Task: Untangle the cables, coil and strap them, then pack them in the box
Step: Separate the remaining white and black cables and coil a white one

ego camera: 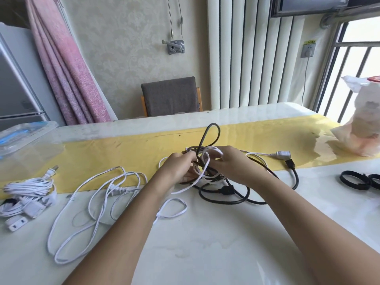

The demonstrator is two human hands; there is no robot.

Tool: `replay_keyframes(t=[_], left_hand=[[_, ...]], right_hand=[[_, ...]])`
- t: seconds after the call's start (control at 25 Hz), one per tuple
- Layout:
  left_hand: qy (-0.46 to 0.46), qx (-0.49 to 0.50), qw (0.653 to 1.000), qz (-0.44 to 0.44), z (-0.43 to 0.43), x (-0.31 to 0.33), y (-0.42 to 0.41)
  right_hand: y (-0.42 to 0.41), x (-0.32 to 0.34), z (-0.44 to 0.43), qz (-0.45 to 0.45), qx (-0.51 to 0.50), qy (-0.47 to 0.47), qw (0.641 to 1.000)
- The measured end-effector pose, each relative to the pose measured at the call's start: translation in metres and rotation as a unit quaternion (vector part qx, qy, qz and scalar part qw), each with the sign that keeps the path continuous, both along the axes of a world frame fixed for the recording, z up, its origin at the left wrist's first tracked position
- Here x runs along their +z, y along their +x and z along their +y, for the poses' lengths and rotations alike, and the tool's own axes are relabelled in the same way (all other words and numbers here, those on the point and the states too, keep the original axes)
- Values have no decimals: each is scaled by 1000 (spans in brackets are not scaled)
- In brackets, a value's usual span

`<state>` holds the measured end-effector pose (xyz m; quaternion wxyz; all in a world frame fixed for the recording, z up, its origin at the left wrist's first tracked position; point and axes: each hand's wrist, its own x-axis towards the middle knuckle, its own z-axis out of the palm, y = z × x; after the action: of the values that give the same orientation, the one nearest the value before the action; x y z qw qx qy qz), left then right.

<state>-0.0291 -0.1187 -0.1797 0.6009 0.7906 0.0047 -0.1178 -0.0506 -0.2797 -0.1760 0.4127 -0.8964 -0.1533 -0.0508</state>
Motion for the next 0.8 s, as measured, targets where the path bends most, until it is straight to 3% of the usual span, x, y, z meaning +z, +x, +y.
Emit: replay_keyframes(t=[0.08,0.16,0.32,0.52,0.72,0.8], left_hand=[[-106,-29,992,61,1,7,-5],[-155,-39,984,77,0,12,-9],[-156,44,987,-7,-15,1,-9],[-147,60,973,-165,-25,0,-10],[-153,-27,971,-179,-28,8,-16],[-79,-21,980,-184,-26,13,-17]], right_hand=[[-2,-1,3,-44,1,-30,999],[-6,-1,5,-61,38,-25,997],[-4,-1,6,-57,93,-76,991],[1,1,4,-71,-64,41,995],[-1,10,1,-42,-112,101,988],[2,7,-3,22,-122,168,978]])
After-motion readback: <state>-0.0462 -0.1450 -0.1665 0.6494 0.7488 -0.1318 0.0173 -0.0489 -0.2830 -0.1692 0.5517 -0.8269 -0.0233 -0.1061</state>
